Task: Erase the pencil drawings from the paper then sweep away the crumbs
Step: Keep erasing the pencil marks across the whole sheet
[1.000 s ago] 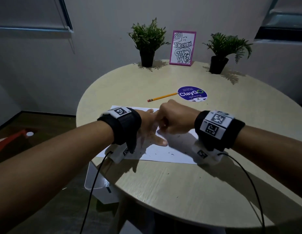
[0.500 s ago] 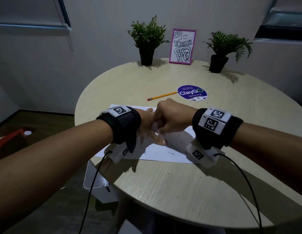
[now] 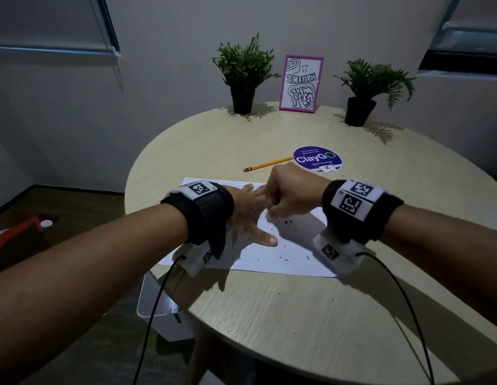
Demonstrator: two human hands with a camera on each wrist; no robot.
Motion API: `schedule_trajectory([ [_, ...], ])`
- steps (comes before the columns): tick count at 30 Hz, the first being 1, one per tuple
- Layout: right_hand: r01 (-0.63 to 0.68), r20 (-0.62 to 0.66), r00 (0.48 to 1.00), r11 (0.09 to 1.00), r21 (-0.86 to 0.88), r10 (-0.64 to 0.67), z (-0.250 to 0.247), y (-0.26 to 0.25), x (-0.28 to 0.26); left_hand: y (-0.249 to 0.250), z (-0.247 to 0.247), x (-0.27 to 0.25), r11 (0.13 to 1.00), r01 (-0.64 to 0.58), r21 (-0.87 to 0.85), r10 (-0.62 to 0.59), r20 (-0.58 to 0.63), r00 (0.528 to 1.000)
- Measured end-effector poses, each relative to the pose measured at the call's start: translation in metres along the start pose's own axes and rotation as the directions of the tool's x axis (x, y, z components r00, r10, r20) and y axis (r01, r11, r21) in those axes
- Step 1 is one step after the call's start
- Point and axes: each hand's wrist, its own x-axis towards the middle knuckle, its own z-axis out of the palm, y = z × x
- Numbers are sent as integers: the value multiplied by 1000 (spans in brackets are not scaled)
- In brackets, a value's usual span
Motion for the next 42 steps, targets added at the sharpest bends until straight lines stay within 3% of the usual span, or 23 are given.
schedule_trajectory([
  [3, -119, -82, 990, 993, -6, 118, -7, 21, 12, -4, 3, 6, 999, 16, 38, -16, 14, 1000],
  [6, -74, -103, 992, 996, -55, 68, -2, 12, 10, -4, 4, 6, 999, 1, 36, -1, 10, 1000],
  [10, 41, 1, 999, 999, -20, -41, 8, -11, -8, -1, 0, 2, 999, -23, 23, 23, 6, 1000],
  [15, -158, -89, 983, 987, 36, 161, -4, 21, 5, -5, 4, 10, 998, 17, 58, -18, 20, 1000],
  [17, -144, -97, 985, 989, 20, 145, 0, 12, 6, -2, 3, 7, 998, 14, 63, -14, 13, 1000],
  [21, -37, 7, 999, 999, 31, 37, 10, -11, -5, 2, 2, 5, 999, 6, 50, -5, -20, 1000],
  [25, -188, -84, 978, 980, 70, 193, -3, 18, 3, -4, 9, 15, 998, 32, 48, -31, -12, 999],
  [27, -178, -102, 978, 983, 52, 183, 0, 13, 4, -4, 10, 18, 998, 32, 53, -31, -16, 999],
  [31, -45, 26, 999, 999, 11, 44, 11, -14, -1, -6, 9, 22, 997, -17, 76, 19, -24, 1000],
  [36, -199, -93, 975, 980, 26, 201, -3, 24, 10, -7, 10, 18, 998, 36, 42, -36, 1, 999],
  [42, -178, -90, 981, 983, -37, 174, 1, 21, 13, -16, 1, 15, 1000, -3, -17, 4, 32, 999],
])
